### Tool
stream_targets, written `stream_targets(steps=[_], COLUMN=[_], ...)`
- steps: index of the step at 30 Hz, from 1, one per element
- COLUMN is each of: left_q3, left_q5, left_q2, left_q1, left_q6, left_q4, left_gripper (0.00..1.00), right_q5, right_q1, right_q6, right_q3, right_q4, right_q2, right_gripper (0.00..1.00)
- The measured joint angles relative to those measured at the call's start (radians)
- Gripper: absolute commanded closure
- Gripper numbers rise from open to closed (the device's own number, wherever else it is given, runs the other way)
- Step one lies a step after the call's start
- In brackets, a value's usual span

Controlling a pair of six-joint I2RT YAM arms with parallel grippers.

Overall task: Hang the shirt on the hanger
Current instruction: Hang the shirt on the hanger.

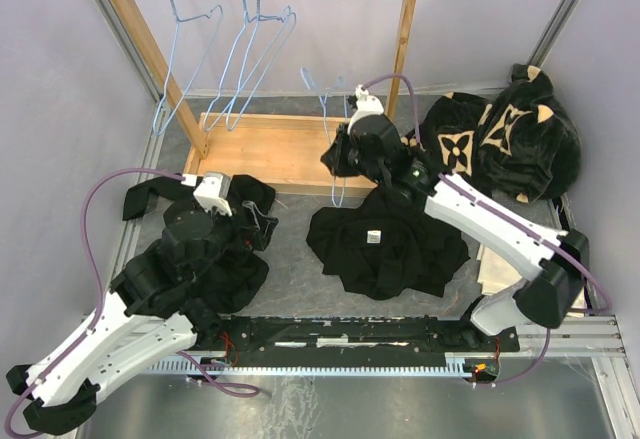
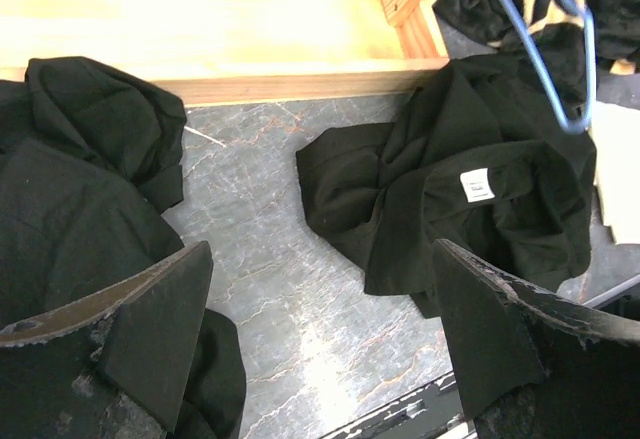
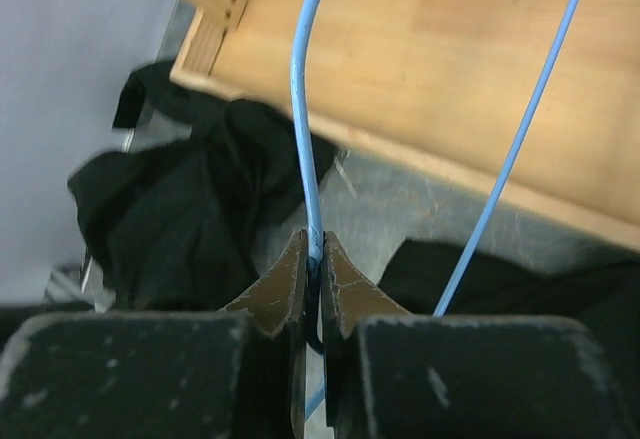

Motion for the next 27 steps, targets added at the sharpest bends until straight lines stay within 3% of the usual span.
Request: stream_targets(steps=[16, 27], left_q3=[0.006, 0.013], left_q5=[0.125, 0.233], left_q2=[0.034, 0.087], left_q1=[0.0, 0.0], left_q6=[-0.002, -0.083], left_q4=[0.157, 0.392], left_gripper=[0.07, 0.07], right_q5=[-0.328, -0.312], right_q1=[0.064, 0.11], right_q6=[-0.106, -0.026], right_q3=[-0.466, -0.663], right_q4=[0.13, 0.245], right_q2=[-0.466, -0.626], right_gripper=[0.99, 1.0])
